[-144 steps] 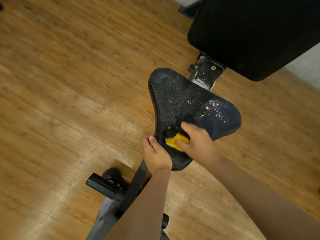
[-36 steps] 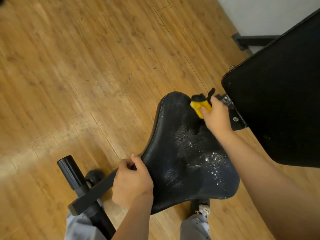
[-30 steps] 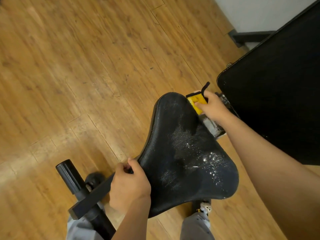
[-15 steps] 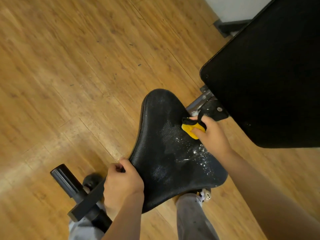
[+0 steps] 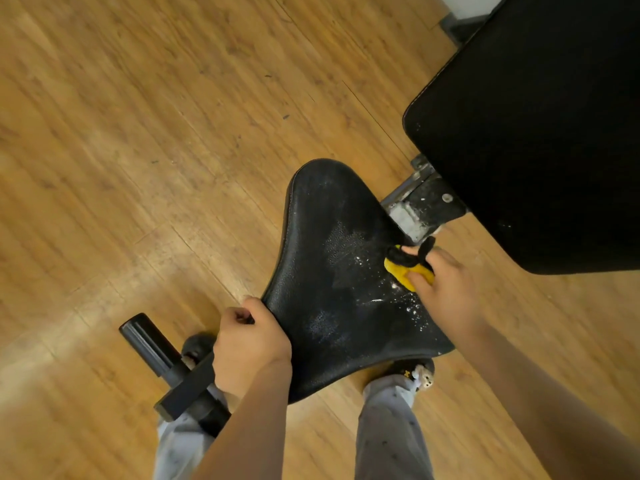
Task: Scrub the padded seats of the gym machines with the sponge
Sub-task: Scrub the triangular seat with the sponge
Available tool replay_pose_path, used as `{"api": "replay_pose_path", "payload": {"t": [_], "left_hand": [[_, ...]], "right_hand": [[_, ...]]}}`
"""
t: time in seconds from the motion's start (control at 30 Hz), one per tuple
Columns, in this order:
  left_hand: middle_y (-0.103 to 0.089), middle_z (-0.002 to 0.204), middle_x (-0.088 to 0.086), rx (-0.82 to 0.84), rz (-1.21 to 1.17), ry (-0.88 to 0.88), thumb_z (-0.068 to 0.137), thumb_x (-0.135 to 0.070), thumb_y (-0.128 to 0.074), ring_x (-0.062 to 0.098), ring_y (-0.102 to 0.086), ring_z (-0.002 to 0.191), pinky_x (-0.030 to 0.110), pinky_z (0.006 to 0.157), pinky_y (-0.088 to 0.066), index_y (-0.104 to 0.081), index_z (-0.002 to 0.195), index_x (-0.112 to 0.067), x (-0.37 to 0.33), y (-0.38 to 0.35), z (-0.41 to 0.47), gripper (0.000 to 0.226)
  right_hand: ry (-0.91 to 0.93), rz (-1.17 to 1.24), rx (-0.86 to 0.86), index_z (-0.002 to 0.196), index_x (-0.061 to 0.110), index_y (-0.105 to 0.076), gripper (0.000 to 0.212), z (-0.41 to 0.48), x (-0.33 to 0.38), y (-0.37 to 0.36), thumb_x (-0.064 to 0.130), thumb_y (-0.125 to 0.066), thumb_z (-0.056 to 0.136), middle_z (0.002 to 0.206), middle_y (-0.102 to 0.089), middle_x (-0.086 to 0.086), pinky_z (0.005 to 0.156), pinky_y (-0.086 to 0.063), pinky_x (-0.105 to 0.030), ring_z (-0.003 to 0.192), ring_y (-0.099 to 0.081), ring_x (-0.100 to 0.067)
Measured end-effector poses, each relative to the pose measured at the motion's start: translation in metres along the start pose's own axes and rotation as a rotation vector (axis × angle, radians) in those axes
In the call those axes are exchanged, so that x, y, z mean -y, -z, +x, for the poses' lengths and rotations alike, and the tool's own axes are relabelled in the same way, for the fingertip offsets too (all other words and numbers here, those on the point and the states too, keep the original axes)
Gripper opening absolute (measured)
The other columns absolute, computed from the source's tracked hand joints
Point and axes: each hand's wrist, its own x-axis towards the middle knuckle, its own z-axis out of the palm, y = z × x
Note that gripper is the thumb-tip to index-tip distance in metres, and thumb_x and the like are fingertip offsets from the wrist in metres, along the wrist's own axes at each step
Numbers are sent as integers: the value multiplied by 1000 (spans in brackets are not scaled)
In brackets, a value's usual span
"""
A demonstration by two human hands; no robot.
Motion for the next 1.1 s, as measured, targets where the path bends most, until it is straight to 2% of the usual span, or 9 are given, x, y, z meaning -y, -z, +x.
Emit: {"api": "replay_pose_path", "payload": {"t": [0.13, 0.2, 0.3, 0.43, 0.57, 0.67, 0.77, 0.9, 1.1], "left_hand": [[-45, 64, 1, -16, 17, -10, 95, -54, -29, 29, -45, 67, 35, 61, -34, -52, 80, -24, 1, -4, 1, 41], [-47, 65, 1, -24, 33, -14, 94, -56, -27, 30, -49, 70, 36, 65, -40, -49, 79, -25, 3, -5, 2, 40], [-49, 66, 2, -22, 25, -4, 93, -57, -27, 31, -52, 71, 38, 69, -45, -48, 79, -27, 3, -6, 3, 40], [-47, 66, 1, -21, 19, -11, 94, -56, -28, 29, -48, 68, 36, 66, -39, -50, 81, -26, 1, -5, 2, 39], [-48, 66, 0, -39, 9, -19, 93, -54, -30, 29, -49, 69, 35, 64, -33, -54, 81, -24, 4, -7, 4, 41], [-53, 69, 2, -50, 2, -24, 91, -56, -29, 30, -53, 72, 36, 66, -37, -56, 82, -24, 7, -9, 5, 42], [-54, 69, 3, -44, -18, -24, 89, -56, -30, 30, -53, 70, 35, 65, -39, -55, 80, -23, 7, -11, 7, 42], [-57, 72, 4, -28, -19, -41, 88, -55, -30, 30, -54, 70, 35, 66, -42, -56, 82, -23, 7, -9, 7, 42], [-58, 77, 4, -22, -12, -58, 88, -57, -29, 31, -56, 78, 37, 70, -44, -56, 84, -24, 8, -8, 7, 43]], "right_hand": [[-136, -93, -164, 112, 4, -59, 22, 46, 1, -2, 10, -60, 91, 97, -60, -12, 62, -30, -22, 93, -59, -26], [-120, -67, -191, 112, 4, -57, 23, 44, 6, -7, 12, -61, 91, 96, -60, -11, 64, -35, -25, 91, -60, -26], [-48, 10, -106, 113, 9, -60, 26, 5, 12, -14, 15, -65, 89, 99, -59, -4, 65, -47, -32, 86, -57, -20], [119, -154, -15, 106, 0, -65, 30, -38, -14, -3, -1, -73, 77, 97, -61, -14, 65, -47, -32, 81, -60, -29], [-152, -150, -116, 122, 3, -57, 33, -4, -40, 13, 8, -61, 90, 113, -58, -16, 71, -37, -26, 92, -56, -27], [-249, -41, -221, 127, 8, -55, 34, -10, -23, 2, 10, -58, 93, 111, -57, -10, 69, -40, -27, 86, -54, -21], [-165, 14, -160, 118, 12, -59, 29, -51, -6, -15, 11, -63, 90, 102, -54, -1, 65, -47, -31, 82, -53, -16], [2, -96, -36, 116, 3, -62, 33, -77, -30, -5, 1, -67, 84, 107, -59, -12, 73, -43, -30, 91, -58, -29], [-357, -54, -189, 127, 6, -54, 32, -36, -48, 11, 7, -53, 94, 120, -57, -13, 73, -41, -28, 90, -54, -23]]}}
